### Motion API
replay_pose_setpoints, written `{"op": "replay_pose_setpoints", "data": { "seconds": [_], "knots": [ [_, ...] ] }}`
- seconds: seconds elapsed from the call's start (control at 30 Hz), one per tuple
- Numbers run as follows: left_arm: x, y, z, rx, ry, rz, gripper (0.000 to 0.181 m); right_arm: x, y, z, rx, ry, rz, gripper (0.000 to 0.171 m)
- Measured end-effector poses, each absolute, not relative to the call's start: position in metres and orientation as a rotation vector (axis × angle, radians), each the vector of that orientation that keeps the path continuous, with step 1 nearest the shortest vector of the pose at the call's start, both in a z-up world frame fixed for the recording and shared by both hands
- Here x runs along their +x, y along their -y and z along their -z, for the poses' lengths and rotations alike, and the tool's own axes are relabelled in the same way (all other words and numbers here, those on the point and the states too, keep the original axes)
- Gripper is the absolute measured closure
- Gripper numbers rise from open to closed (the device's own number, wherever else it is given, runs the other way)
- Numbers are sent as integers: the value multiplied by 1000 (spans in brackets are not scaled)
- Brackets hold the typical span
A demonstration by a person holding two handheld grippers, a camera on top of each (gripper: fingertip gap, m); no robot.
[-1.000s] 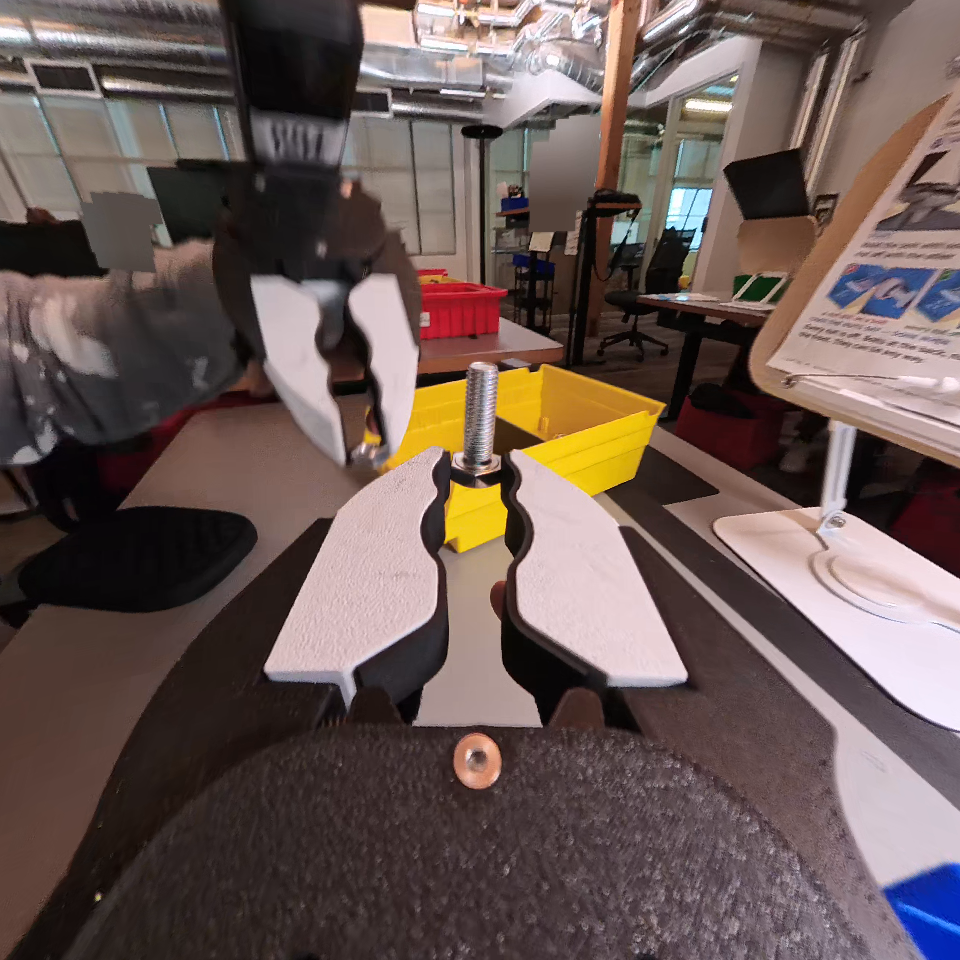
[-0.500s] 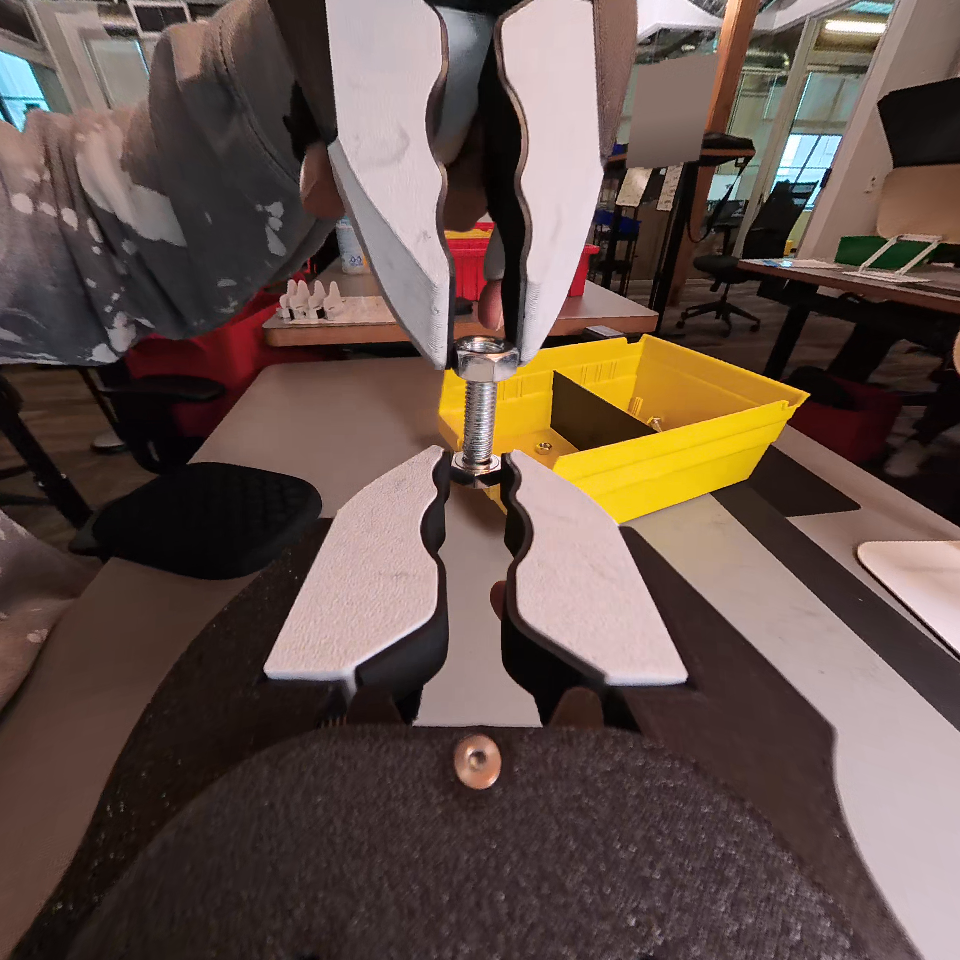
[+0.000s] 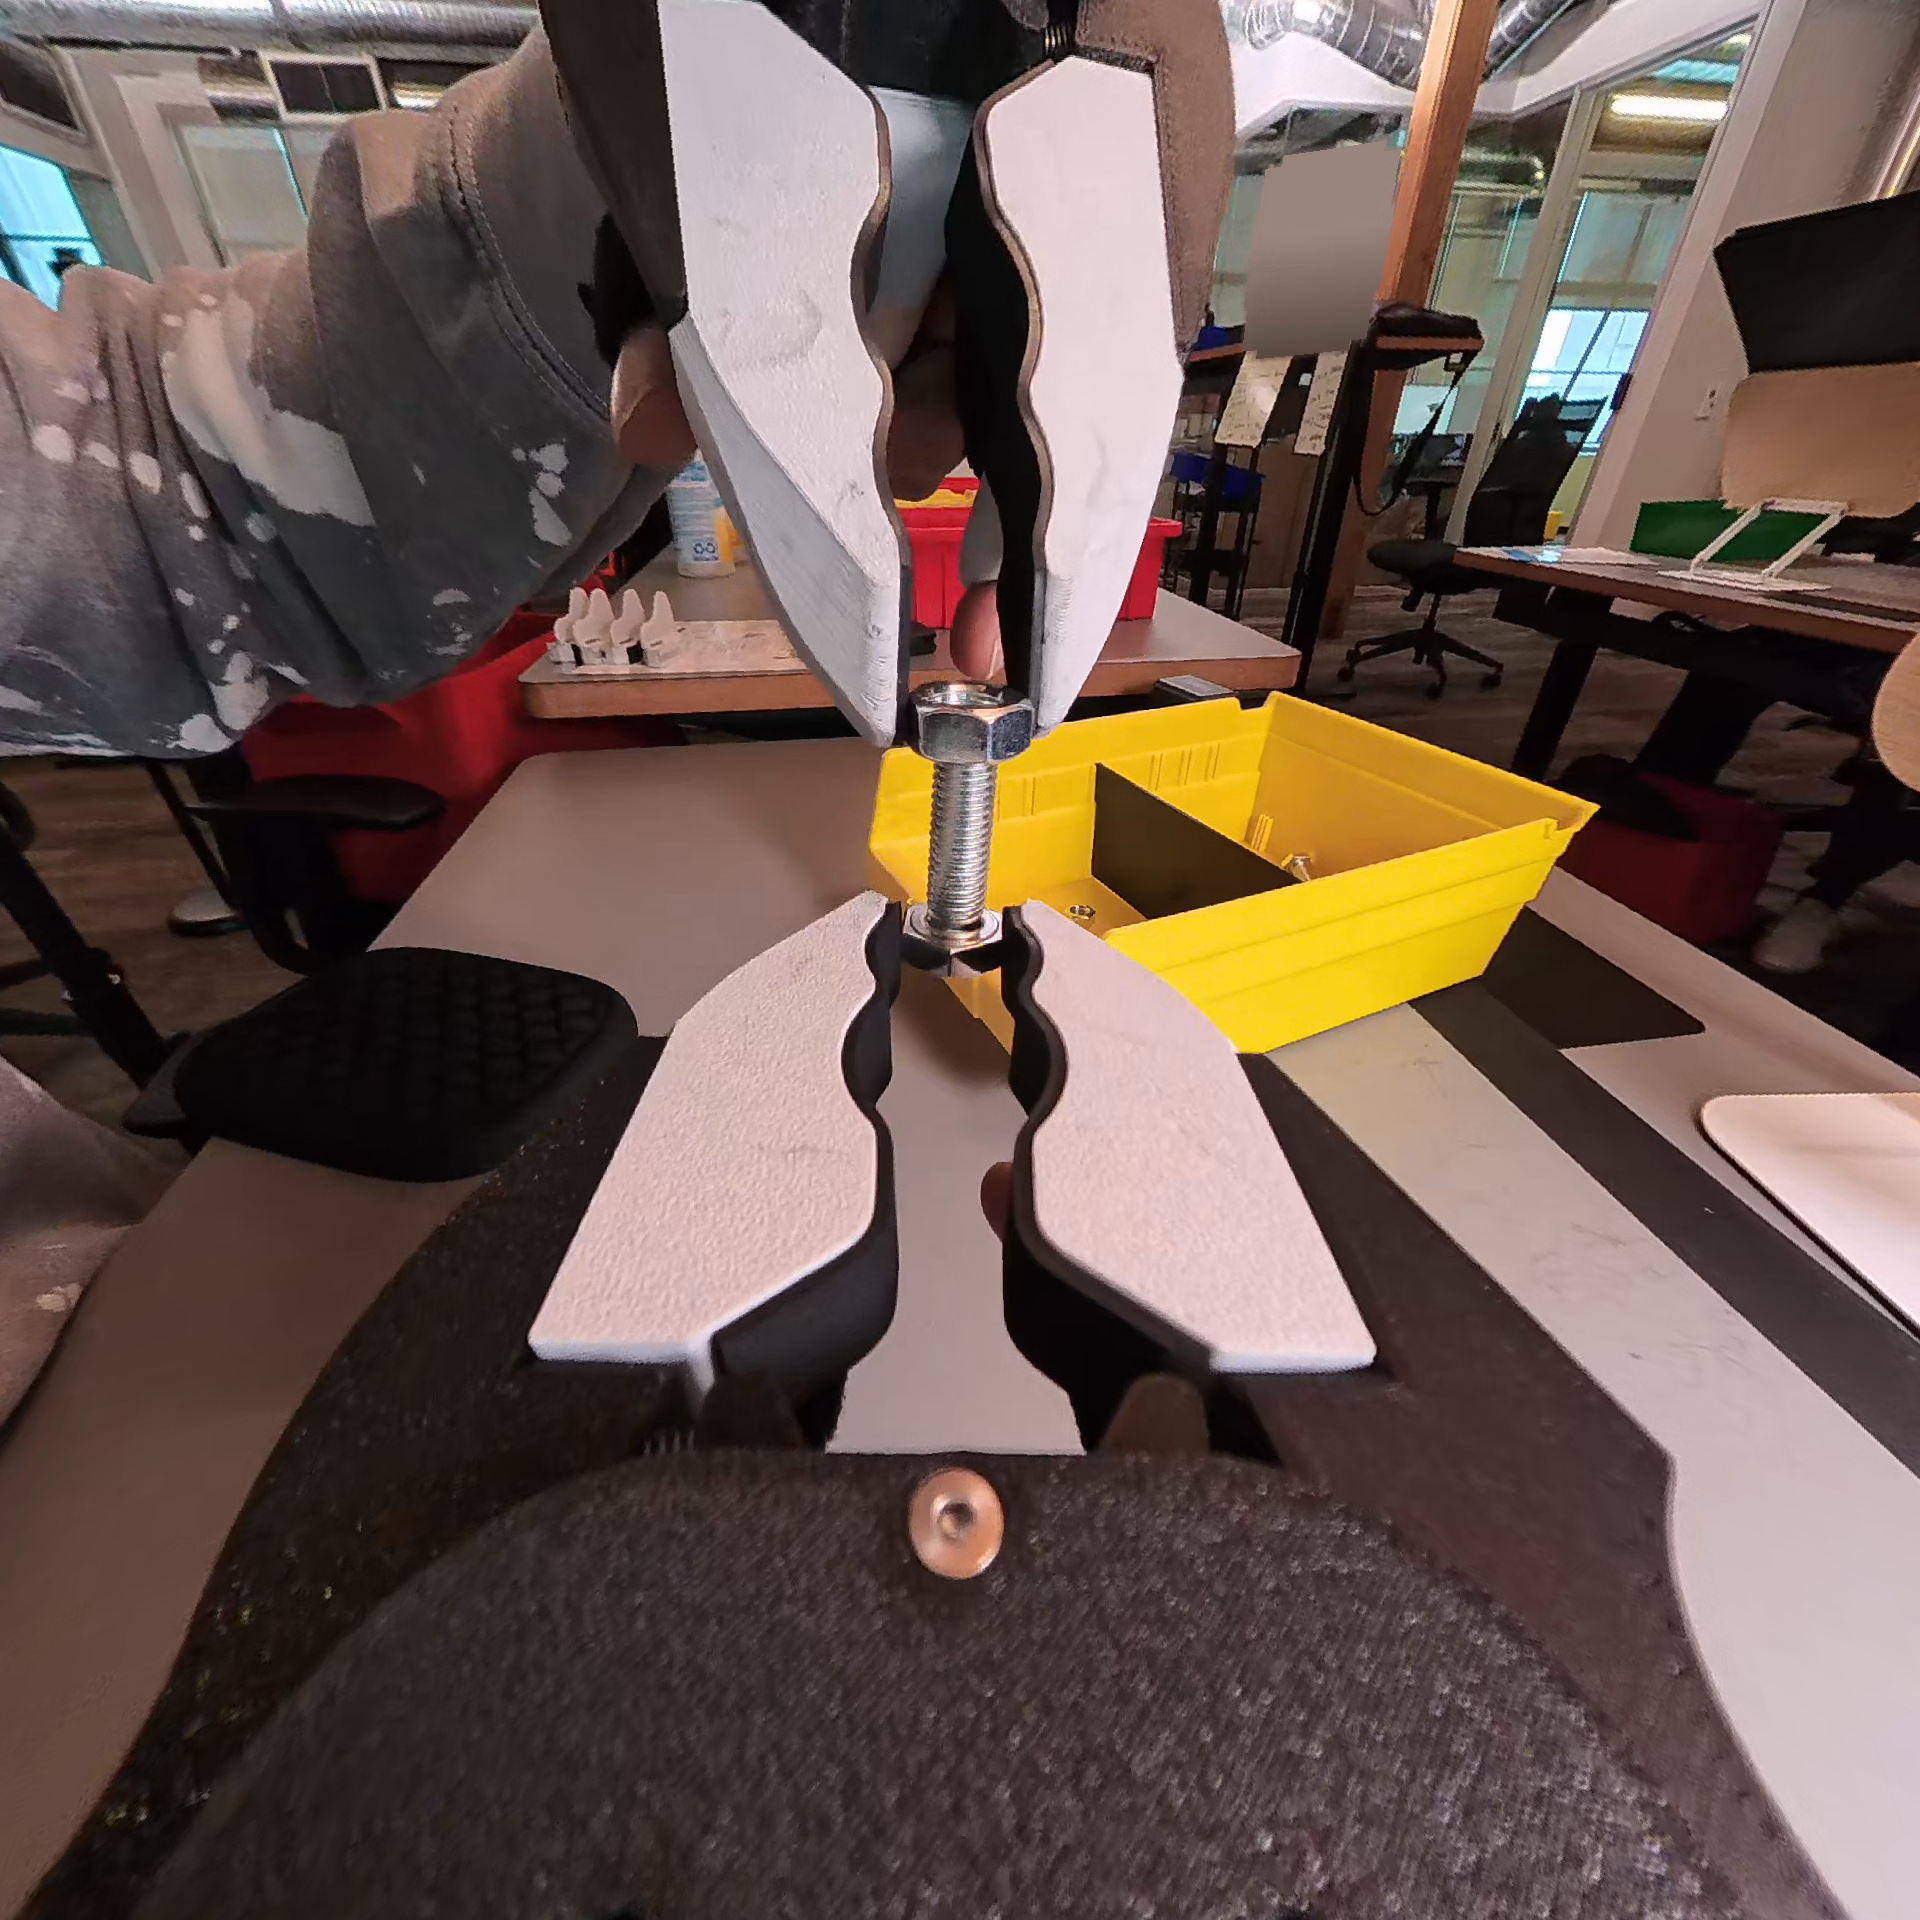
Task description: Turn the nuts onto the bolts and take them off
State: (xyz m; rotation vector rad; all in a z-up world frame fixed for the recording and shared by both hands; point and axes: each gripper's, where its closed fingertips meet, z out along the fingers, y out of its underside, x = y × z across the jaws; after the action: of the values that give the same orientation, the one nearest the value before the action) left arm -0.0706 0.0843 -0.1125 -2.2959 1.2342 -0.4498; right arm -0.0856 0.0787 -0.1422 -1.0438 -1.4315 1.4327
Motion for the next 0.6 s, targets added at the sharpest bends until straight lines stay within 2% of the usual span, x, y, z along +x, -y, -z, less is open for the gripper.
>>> {"op": "replay_pose_setpoints", "data": {
  "seconds": [0.6],
  "knots": [
    [-74, -86, 112, -2261, -1193, 449, 157, -87, -80, 145, -1059, 1437, -1426, 153]
  ]
}}
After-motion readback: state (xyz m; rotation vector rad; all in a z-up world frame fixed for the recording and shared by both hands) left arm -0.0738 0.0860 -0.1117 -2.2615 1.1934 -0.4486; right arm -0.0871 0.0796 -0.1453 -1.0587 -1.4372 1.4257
